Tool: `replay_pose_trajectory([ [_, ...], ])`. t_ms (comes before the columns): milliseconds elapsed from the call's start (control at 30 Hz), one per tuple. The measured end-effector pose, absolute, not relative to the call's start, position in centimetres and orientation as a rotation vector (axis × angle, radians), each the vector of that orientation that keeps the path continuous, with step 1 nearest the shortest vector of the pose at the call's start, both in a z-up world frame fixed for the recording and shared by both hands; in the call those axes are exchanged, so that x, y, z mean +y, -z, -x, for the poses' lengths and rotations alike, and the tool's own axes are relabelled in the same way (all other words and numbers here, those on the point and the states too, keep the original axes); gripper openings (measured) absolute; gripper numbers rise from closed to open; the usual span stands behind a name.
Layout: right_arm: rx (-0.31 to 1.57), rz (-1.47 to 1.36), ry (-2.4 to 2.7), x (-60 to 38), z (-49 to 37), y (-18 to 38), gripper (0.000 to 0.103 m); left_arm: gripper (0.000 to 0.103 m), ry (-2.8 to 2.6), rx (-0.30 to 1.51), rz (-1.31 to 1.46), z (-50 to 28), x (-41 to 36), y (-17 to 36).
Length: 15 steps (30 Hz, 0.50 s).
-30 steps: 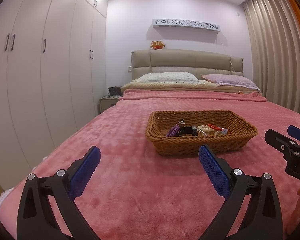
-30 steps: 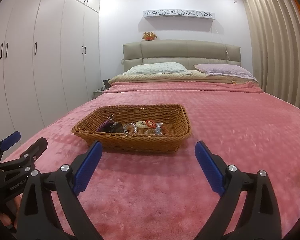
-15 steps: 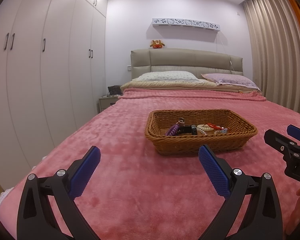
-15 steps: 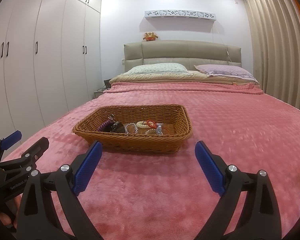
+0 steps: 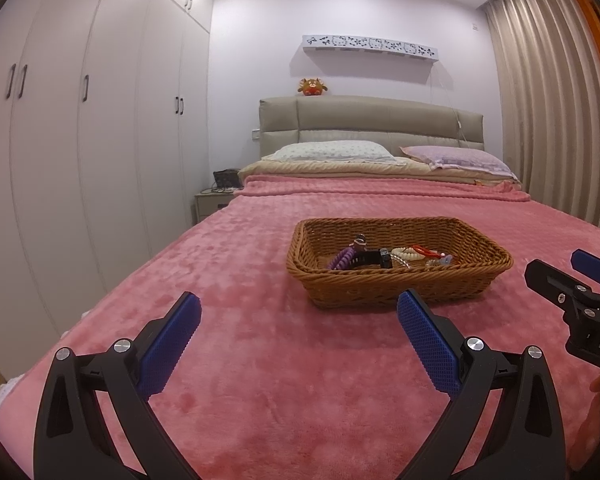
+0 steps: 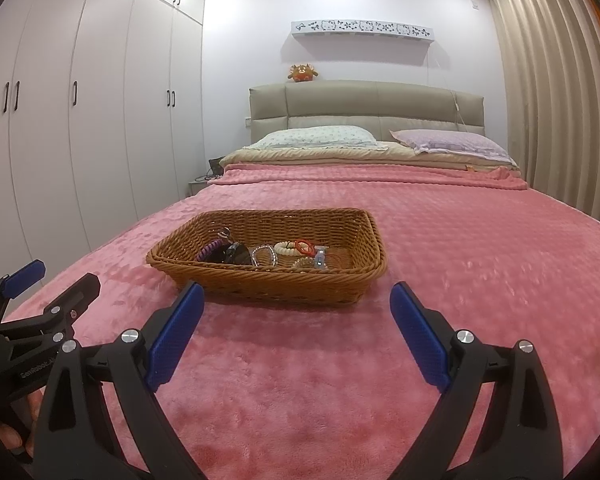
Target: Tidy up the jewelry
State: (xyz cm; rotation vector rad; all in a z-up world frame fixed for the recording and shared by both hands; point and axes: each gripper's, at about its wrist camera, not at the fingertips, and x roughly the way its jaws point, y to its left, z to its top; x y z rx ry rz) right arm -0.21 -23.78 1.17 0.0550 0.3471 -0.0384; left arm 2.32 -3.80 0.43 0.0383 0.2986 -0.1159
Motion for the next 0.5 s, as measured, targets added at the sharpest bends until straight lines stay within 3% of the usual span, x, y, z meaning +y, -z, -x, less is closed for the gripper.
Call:
replay_pose_trajectory([
  [500,0.351,-0.055,0.036,-23.78,0.03,-1.1,0.09,0.096,0.11,0.295,-0.05,-1.93,-4.13,-0.7],
])
